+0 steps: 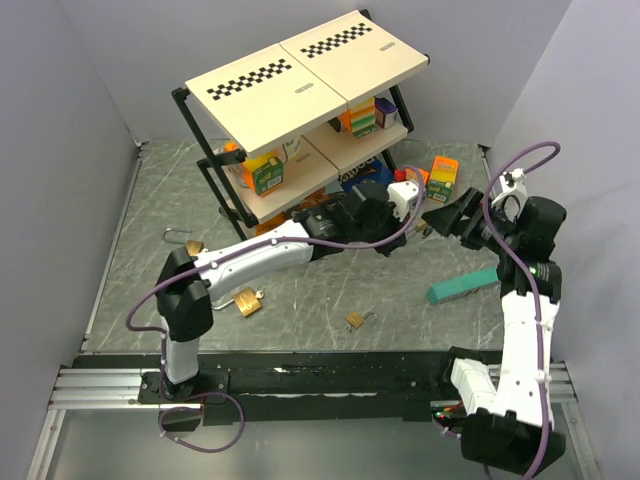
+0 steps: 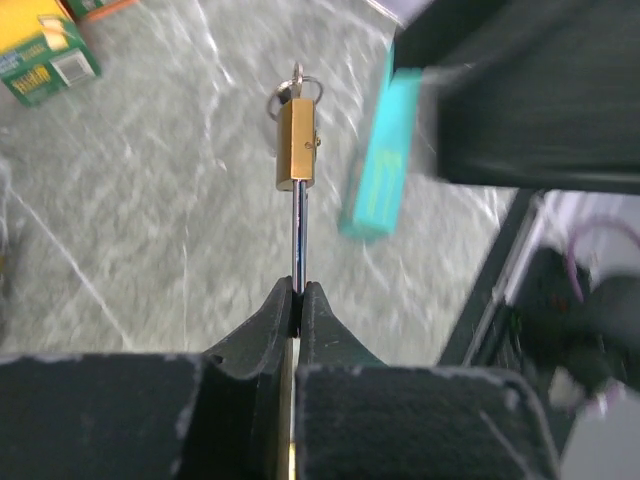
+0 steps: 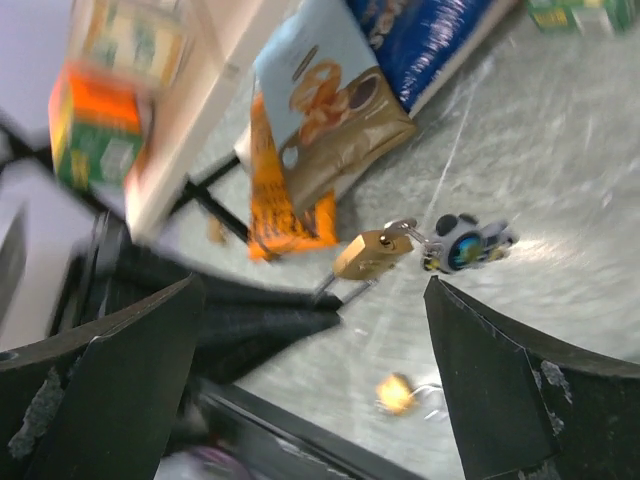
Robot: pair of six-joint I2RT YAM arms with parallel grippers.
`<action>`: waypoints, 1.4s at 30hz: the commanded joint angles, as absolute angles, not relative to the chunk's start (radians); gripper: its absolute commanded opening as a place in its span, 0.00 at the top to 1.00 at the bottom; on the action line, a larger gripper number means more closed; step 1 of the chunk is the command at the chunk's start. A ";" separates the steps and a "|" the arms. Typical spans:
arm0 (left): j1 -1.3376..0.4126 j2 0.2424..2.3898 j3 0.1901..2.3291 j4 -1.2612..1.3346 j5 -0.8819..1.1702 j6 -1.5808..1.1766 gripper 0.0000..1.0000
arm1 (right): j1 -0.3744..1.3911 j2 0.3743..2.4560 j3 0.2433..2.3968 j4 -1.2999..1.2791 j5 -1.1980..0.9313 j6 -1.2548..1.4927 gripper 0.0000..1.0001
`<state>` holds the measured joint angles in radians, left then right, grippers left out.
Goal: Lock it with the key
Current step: Lock the lock.
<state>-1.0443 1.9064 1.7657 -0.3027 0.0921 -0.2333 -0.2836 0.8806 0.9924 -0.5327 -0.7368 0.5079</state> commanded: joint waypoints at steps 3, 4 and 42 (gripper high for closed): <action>-1.003 1.709 1.706 -0.396 0.355 -0.063 0.99 | -0.308 0.784 1.120 -0.722 -1.079 -0.116 0.00; -0.983 1.685 1.697 -0.434 0.391 -0.042 0.99 | -0.308 0.784 1.146 -0.768 -1.109 -0.270 0.00; -0.963 1.586 1.652 -0.686 0.756 0.348 0.99 | 0.084 0.897 1.161 -1.324 -1.115 -1.112 0.51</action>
